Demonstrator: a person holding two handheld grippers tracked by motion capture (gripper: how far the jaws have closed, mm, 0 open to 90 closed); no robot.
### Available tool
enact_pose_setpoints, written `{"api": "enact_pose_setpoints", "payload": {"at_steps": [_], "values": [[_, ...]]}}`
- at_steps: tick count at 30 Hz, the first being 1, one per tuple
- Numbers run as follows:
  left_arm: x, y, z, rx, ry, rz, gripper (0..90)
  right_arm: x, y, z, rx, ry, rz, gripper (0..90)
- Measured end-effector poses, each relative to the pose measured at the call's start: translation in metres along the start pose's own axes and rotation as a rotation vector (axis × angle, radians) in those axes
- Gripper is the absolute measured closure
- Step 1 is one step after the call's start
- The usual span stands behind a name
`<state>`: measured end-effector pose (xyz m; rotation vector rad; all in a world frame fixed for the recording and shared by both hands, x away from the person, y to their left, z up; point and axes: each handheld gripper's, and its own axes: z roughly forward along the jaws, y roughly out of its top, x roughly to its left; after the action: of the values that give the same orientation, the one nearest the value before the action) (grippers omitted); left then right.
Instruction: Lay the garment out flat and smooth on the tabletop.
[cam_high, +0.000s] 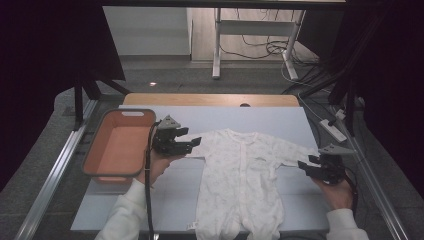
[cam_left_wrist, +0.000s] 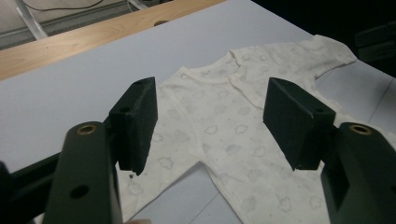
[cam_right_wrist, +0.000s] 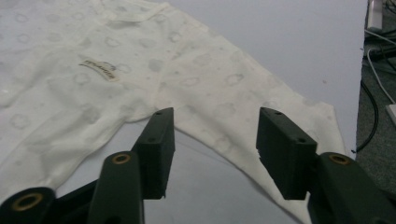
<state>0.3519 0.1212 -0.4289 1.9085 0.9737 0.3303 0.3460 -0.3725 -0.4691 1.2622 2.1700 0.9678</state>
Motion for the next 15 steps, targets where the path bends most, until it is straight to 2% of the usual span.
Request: {"api": "enact_pose_setpoints", "payload": {"at_steps": [3,9,12,15], "values": [[-0.001,-0.001,0.001,0.007,-0.003,0.001,35.2,0.006,-0.002,-0.012,-0.010,0.010,-0.005,39.5],[-0.002,-0.001,0.004,0.015,-0.006,0.005,34.9,0.019,-0.009,-0.032,-0.050,0.059,-0.031,38.4],[-0.002,-0.003,0.005,0.021,-0.004,-0.002,34.8,0.025,-0.010,-0.034,-0.057,0.084,-0.041,37.1],[-0.002,-0.005,0.006,0.031,-0.001,-0.002,34.5,0.032,-0.012,-0.034,-0.082,0.129,-0.051,36.9]]}}
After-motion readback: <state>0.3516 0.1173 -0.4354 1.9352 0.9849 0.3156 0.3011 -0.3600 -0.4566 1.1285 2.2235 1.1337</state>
